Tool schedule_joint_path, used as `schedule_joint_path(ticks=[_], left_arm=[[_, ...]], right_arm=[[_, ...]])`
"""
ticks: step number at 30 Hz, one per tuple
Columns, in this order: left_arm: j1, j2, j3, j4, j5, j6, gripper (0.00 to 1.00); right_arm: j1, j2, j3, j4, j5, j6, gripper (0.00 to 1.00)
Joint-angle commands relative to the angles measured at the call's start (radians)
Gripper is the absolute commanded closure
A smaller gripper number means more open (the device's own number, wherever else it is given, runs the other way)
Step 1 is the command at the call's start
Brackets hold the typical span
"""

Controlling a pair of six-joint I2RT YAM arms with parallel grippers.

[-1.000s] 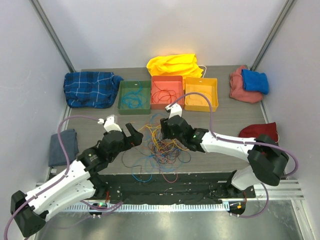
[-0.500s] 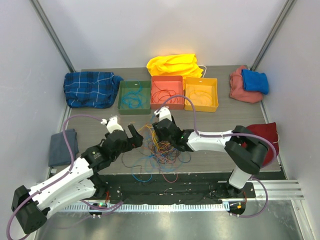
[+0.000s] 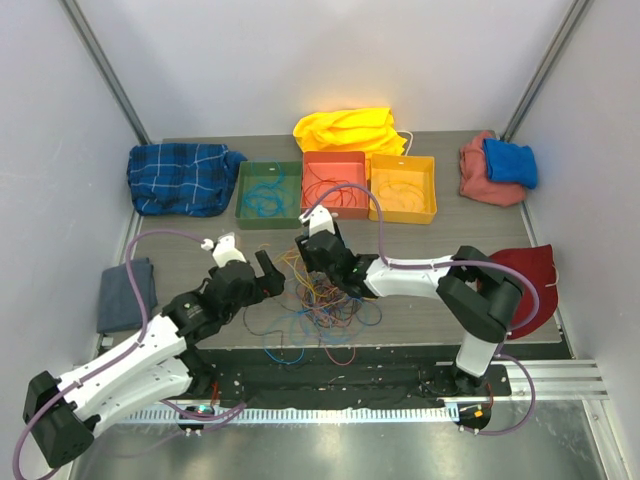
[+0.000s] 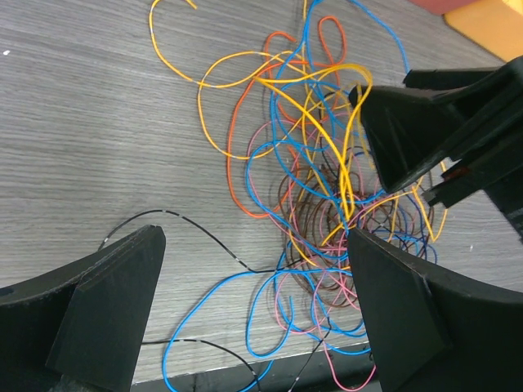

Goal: Untangle the cables

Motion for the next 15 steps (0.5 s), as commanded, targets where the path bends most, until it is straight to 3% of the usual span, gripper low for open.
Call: schedule_joint_path(ticks=[1, 11, 15], left_arm=[[-0.001, 0.028, 0.020, 0.022, -0.015, -0.013, 0.00], [-0.002, 0.025, 0.014, 0.033, 0.003, -0.024, 0.00], [-0.002, 0.019, 0.017, 0.022, 0.001, -0.025, 0.00]], right_arm=[[0.002, -0.039, 0.028, 0.073, 0.024, -0.018, 0.38], [0.001, -0.140, -0.027, 0.119, 0.055, 0.001, 0.38], [0.001, -0.258, -0.058, 0.116, 0.122, 0.006, 0.38]])
